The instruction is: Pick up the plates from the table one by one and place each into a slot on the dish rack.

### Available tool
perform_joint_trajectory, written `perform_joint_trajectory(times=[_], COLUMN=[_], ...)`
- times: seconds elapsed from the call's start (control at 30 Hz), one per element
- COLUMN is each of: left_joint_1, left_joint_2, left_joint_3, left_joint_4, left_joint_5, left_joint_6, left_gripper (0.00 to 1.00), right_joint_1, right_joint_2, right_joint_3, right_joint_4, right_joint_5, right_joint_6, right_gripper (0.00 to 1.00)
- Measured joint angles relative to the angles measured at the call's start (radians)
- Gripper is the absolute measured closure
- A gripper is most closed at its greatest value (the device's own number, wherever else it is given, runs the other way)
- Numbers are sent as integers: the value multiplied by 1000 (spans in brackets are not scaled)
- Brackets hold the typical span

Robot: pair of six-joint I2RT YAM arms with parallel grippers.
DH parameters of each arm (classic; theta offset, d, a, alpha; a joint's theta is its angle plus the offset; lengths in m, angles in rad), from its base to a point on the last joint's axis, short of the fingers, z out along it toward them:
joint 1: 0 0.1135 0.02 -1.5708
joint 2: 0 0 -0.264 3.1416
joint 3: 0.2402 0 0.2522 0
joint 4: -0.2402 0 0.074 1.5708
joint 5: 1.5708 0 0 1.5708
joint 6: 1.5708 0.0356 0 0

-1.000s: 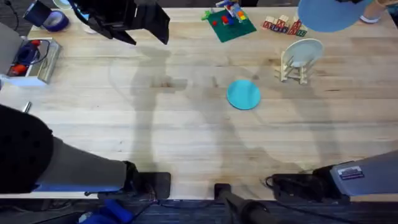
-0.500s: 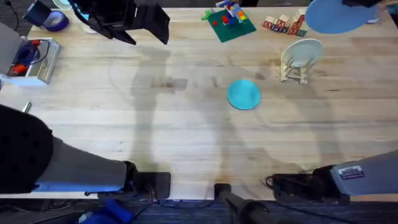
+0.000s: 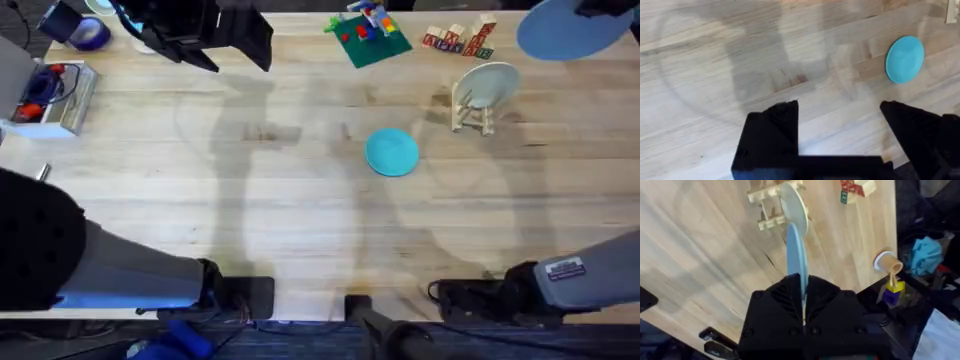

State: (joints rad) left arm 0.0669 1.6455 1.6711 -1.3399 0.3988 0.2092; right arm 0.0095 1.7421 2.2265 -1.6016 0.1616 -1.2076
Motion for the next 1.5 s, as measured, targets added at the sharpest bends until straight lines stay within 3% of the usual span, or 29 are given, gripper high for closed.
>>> perform_joint_trajectory(times=[0.57, 0.8, 1.5], left_joint_1=[0, 0, 0], left_joint_2=[0, 0, 0], left_joint_3=[0, 0, 0], left_joint_4=[0, 0, 0], left_joint_5=[0, 0, 0], left_joint_6=[0, 0, 0], left_gripper=[6, 6, 6], right_joint_1=[-54, -54, -58], right_joint_2=[136, 200, 333], right_joint_3=[0, 0, 0], right_joint_4=[24, 34, 68], right_joint_5=[-3, -78, -123], right_joint_6=[-222, -319, -380], right_gripper=[970, 970, 970])
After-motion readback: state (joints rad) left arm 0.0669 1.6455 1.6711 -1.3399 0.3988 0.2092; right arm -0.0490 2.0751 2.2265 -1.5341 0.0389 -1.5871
